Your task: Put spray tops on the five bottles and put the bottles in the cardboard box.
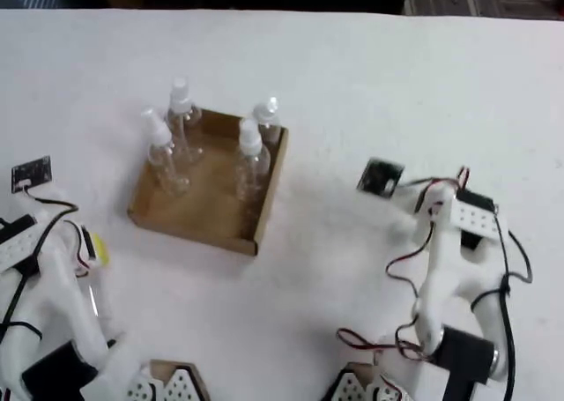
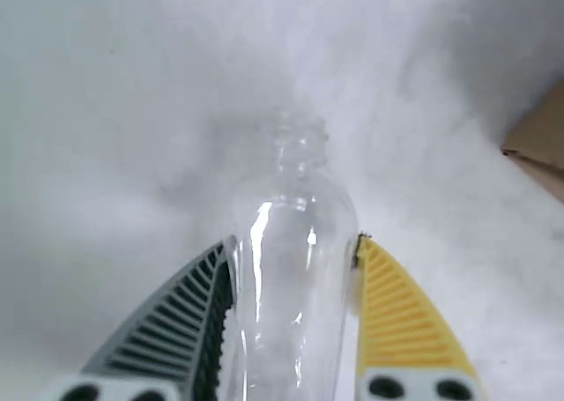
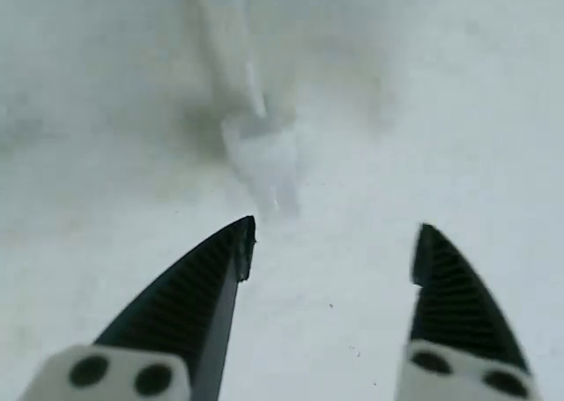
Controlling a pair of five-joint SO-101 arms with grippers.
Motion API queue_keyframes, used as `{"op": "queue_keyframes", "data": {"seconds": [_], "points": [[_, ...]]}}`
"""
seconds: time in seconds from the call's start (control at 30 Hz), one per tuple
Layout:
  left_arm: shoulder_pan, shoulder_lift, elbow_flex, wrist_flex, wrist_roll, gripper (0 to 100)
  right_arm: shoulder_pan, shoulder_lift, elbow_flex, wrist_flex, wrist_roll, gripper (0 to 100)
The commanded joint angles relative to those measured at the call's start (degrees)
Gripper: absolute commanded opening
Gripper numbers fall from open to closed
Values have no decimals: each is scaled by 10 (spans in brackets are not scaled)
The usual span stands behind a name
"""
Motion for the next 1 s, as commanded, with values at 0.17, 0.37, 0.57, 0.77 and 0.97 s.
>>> {"op": "queue_keyframes", "data": {"seconds": [0.17, 0.37, 0.57, 0.77, 0.97], "points": [[-7, 2, 4, -17, -9, 24, 38, -19, -138, 89, -211, 139], [-7, 2, 3, -24, -9, 24, 105, -41, -176, 185, -425, 38], [9, 2, 4, -28, -9, 24, 162, -45, -173, 245, -660, 19], [20, 0, 4, -26, -9, 22, 131, -46, -60, 188, -710, 16], [28, -1, 4, -25, -8, 22, 104, -42, 17, 73, -731, 16]]}}
